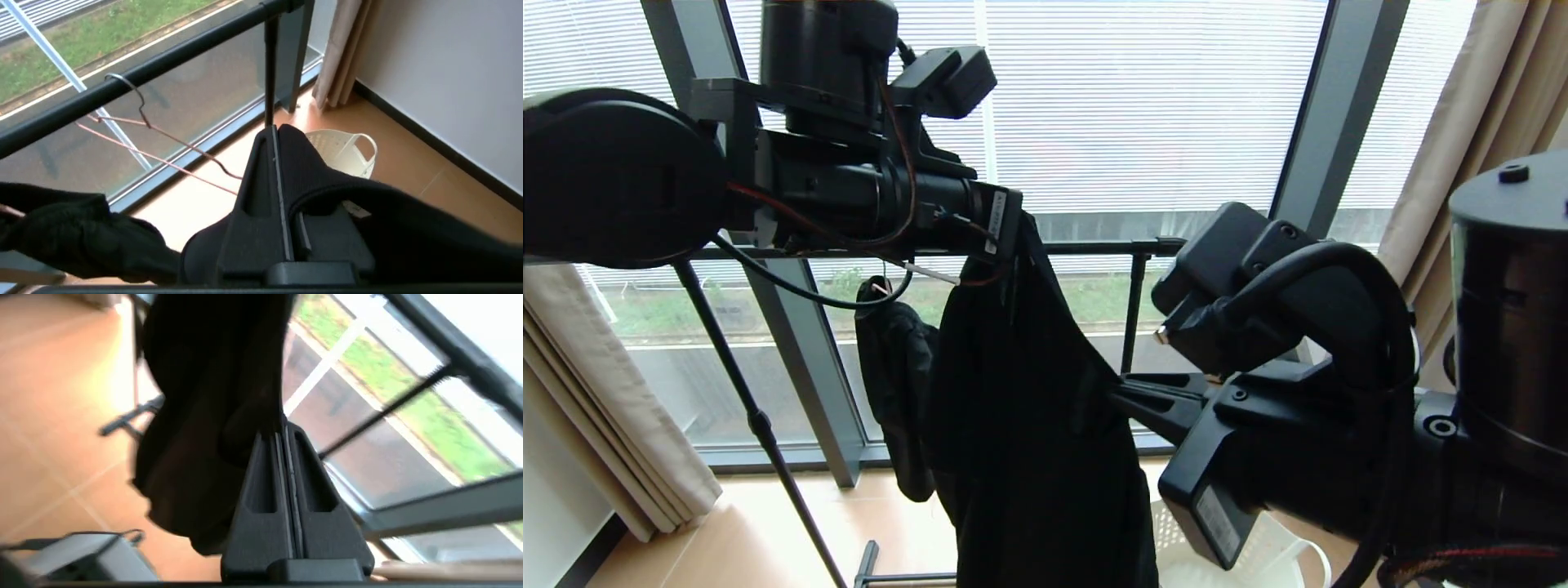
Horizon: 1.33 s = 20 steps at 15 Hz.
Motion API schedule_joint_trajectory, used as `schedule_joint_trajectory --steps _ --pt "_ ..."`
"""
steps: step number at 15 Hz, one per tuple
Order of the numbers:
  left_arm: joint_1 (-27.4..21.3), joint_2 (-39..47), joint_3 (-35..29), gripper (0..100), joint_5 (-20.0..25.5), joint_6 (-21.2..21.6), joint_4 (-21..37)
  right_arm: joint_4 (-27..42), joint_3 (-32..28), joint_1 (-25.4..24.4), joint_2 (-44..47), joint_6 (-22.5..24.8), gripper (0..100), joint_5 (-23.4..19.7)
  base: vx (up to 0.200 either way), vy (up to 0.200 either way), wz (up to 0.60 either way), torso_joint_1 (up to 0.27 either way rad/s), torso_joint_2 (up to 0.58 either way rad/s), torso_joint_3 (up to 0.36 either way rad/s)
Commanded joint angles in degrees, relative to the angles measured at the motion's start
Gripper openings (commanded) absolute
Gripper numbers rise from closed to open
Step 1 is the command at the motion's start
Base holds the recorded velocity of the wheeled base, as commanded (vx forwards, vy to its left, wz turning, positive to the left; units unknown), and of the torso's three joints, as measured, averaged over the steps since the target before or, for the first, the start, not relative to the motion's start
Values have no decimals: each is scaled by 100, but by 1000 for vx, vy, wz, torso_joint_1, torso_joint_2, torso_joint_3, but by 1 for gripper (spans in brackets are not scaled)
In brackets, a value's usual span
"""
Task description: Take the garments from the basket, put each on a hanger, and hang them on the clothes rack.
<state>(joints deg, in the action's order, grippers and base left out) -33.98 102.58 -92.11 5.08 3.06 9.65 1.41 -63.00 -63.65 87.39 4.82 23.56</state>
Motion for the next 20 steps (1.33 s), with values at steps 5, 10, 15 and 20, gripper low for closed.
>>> schedule_joint_trajectory --steps 5,10,15,20 --pt "-320 315 -386 0 1 2 28 -10 -1100 -596 1087 -1510 0 -1 0 0 0 0 0 0" --pt "-311 288 -343 0 10 2 36 17 -731 -429 709 -1861 0 -1 0 0 0 0 0 0" --pt "-109 -256 -158 0 -16 37 898 483 -63 1126 -135 -1413 0 17 0 0 0 0 0 0" --pt "-347 -907 906 0 -491 424 1443 -62 -1461 1830 1350 -1062 0 -265 0 0 0 0 0 0"
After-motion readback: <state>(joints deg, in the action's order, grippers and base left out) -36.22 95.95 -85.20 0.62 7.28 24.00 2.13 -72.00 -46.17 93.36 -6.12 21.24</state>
